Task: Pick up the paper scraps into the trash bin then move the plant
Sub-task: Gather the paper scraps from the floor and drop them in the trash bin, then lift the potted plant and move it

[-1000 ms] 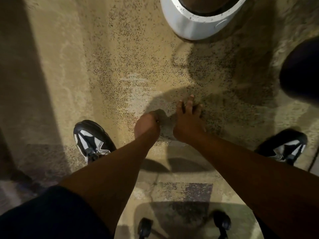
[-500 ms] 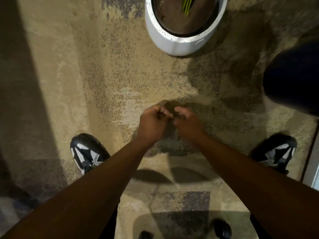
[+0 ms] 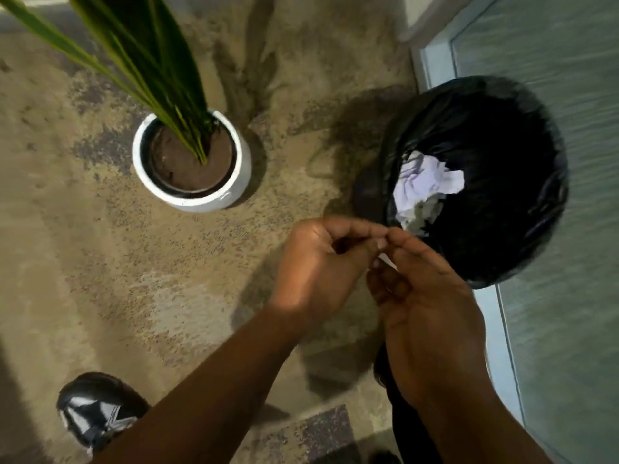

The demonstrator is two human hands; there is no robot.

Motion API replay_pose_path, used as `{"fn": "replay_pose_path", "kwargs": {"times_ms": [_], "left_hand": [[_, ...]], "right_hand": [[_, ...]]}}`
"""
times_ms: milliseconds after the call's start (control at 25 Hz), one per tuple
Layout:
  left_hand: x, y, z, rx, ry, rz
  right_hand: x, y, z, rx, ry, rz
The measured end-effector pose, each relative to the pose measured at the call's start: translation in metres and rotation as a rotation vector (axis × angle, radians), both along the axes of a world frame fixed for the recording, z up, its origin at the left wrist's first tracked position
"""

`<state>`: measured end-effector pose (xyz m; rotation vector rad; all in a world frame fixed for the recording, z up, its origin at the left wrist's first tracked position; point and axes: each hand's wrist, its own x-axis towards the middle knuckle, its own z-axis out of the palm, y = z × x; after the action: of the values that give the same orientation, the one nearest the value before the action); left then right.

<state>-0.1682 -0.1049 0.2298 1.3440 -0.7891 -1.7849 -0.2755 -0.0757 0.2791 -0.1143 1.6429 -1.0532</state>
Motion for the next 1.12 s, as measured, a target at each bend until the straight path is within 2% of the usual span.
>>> {"fn": "replay_pose_path", "kwargs": {"times_ms": [120, 280, 360, 480, 760, 920, 1120], "left_hand": [[-0.046, -0.027, 0.004, -0.041, -0.073, -0.034], [-0.088, -0.045, -0.02, -0.059, -0.282, -0.084], [-0.1, -0.048, -0.029, -0.07, -0.382, -0.119], [-0.116, -0.052, -0.034, -0.022, -0.388, -0.083], [-0.123, -0.059, -0.024, -0.136, -0.476, -0.013], [-0.103, -0.051, -0.018, -0.221, -0.529, 0.17], [-0.029, -0.033, -0.028, -0.079, -0.595, 0.329]], "right_hand": [[-0.031, -0.018, -0.003, -0.057, -0.098, -0.181], [-0.069, -0.026, -0.013, -0.074, -0.218, -0.25], [-0.086, -0.027, -0.014, -0.056, -0.226, -0.27], [-0.108, -0.035, -0.014, -0.029, -0.201, -0.311], [-0.121, -0.048, -0.017, -0.031, -0.157, -0.24], [-0.119, -0.046, -0.021, -0.006, -0.184, -0.164], [-0.092, -0.044, -0.02, -0.106, -0.246, -0.049]]}}
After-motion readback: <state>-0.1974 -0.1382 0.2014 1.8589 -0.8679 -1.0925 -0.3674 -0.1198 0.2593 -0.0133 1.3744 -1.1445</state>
